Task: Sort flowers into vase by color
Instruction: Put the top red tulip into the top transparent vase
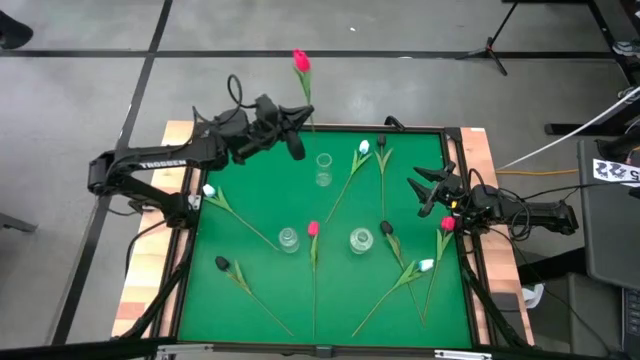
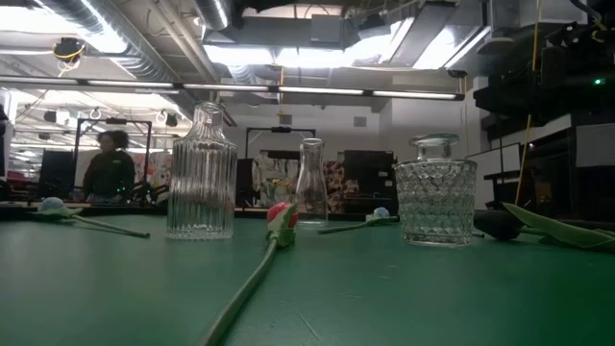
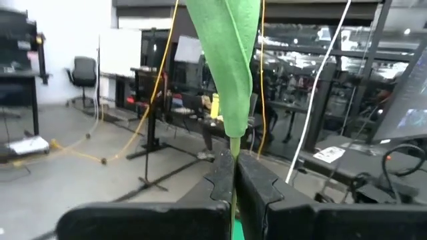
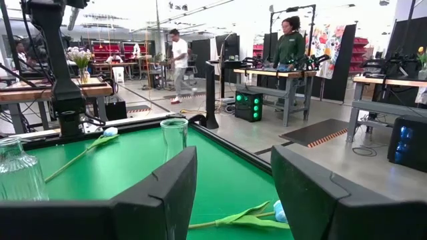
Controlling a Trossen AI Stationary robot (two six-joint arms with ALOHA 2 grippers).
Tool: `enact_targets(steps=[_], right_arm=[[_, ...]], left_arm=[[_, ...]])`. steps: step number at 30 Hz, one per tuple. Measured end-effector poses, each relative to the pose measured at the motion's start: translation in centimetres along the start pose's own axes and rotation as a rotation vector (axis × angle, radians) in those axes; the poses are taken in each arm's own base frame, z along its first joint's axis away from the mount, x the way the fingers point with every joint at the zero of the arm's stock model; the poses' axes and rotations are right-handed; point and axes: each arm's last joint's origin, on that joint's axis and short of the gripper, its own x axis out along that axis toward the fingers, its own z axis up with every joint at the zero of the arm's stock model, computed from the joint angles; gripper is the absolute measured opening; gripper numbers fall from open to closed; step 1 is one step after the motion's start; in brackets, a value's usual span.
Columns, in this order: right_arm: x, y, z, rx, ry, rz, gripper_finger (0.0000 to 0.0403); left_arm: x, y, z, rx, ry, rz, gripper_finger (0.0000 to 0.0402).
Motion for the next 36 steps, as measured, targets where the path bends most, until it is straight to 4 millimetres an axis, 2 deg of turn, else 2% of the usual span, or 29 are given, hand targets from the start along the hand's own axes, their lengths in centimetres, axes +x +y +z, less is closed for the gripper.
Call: enact_targets(steps=[4,14,22,31,36], right_arm=[[0.0,0.0,0.0,0.011,0.0,0.0,0.0193],[0.0,0.0,0.0,0.079,0.001,0.0,0.0193],[0.0,-0.1,0.0,0.083,0.0,-0.033,0.0193],[0.0,-0.1,0.0,0.079,0.001,-0.037,0.0193],[0.0,-0.1,0.0,0.079,0.001,-0.038,0.0193]], left_arm=[[1.3,-0.4,-1.5,0.034,0.008,-0.001,0.0002],[2.7,-1.8,-4.6,0.143,0.056,-0.032,0.0002],[1.6,-0.9,-7.2,0.104,0.004,-0.025,0.0002],[0.9,-0.3,-9.9,0.079,0.078,-0.017,0.0006],[1.0,0.1,-11.2,0.055,0.053,-0.009,0.0008]])
